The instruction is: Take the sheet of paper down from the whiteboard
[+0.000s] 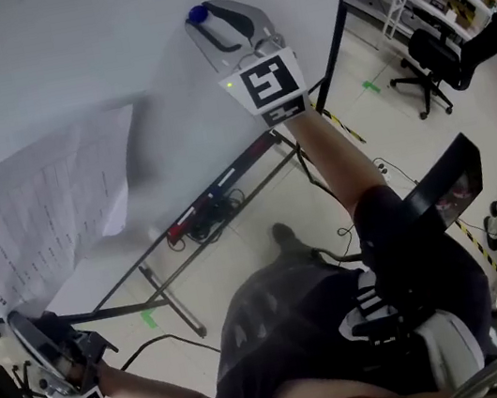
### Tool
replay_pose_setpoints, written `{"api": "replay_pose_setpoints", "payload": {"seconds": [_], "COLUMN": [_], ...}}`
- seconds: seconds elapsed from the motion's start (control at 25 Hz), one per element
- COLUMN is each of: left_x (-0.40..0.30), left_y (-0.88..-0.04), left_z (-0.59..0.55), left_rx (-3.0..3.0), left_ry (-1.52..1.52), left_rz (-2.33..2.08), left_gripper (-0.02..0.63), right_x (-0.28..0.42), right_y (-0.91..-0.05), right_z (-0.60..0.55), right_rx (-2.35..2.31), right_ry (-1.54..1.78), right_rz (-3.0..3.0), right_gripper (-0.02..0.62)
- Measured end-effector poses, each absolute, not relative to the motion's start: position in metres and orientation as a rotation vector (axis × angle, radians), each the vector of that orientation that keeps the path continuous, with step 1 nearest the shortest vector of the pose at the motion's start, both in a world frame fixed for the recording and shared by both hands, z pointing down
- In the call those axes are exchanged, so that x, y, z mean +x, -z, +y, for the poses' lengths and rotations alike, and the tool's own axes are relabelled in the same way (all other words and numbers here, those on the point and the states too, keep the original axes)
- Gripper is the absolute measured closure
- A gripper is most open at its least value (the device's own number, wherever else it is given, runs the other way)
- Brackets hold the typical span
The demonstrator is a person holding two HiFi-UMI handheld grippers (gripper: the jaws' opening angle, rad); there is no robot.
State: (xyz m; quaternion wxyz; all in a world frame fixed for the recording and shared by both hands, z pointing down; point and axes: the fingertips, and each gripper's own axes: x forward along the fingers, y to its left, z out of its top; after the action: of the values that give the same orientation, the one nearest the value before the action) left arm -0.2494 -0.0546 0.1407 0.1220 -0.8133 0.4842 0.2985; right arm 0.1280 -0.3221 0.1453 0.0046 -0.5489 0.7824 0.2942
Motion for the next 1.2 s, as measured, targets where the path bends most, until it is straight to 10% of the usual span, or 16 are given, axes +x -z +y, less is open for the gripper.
{"api": "replay_pose_setpoints", "payload": {"seconds": [0.76, 0.96, 1.2], "left_x": [-0.271, -0.303, -0.247], "left_y": [-0.151, -0.173, -0.152], "left_z": [-0.055, -0.062, -0.033], "left_rx": [-2.245, -2.263, -2.323], "left_ry": [-1.148, -1.218, -1.049], "left_rz": [1.522, 1.522, 1.502], "left_gripper": [0.601, 0.601, 0.601], "right_x": [0.151, 0.110, 0.109], "right_y": [-0.156, -0.191, -0.200], "right_z": [-0.293, -0.278, -0.253], "right_rx": [-1.616, -1.437, -1.118], "right_ry": [-1.009, -0.856, -0.640], "right_rz": [2.562, 2.731, 2.919], "right_gripper": [0.411, 0.594, 0.595]}}
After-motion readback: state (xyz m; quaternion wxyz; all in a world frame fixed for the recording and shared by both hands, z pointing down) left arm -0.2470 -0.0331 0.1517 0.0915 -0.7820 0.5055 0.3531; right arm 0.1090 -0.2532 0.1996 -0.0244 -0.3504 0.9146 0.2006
